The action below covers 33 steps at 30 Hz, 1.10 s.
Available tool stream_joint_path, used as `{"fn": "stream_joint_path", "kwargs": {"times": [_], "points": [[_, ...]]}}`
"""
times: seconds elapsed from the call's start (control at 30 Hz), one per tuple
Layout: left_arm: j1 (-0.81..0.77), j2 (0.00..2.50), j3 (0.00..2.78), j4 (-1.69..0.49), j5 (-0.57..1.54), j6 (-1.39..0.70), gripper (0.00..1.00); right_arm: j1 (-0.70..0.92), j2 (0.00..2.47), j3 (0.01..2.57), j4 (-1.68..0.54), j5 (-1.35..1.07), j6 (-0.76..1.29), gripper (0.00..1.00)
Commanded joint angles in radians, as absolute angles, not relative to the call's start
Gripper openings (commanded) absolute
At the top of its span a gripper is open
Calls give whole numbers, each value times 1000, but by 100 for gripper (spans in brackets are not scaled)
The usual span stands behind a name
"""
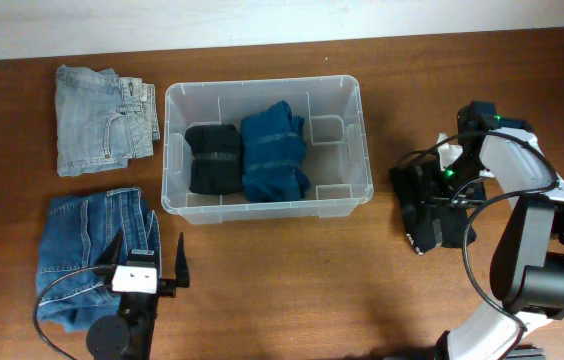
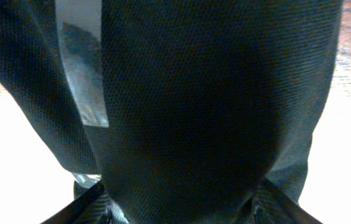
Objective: Pack container
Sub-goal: 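Move the right gripper to the remaining black cloth and grasp it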
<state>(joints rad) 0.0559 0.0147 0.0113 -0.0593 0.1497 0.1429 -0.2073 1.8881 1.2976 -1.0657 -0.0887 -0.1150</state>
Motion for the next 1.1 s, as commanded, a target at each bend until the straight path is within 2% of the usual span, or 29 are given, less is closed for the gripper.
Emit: {"fn": "stream_joint_path", "kwargs": {"times": [0.0, 0.13, 0.3, 0.4, 0.47, 0.5, 0.73, 1.07], "points": [[62, 6, 9, -65, 150, 163, 99, -210, 1909, 1284, -1066, -128, -97, 57], [62, 6, 9, -65, 150, 163, 99, -210, 1909, 1287, -1066, -128, -91, 58], [62, 6, 9, -65, 150, 163, 99, -211, 1909, 1295, -1052, -129, 15, 56], [62, 6, 9, -65, 150, 163, 99, -212, 1909, 1298, -1031, -151, 73, 50], [62, 6, 9, -65, 150, 163, 99, -215, 1909, 1305, -1023, -189, 98, 38], [62, 6, 9, -65, 150, 163, 99, -218, 1909, 1311, -1021, -210, 114, 37], [62, 6, 9, -65, 150, 163, 99, -271, 1908, 1393, -1065, -332, 141, 35], [62, 6, 9, -65, 150, 163, 99, -294, 1908, 1683, -1316, -328, 130, 34]]}}
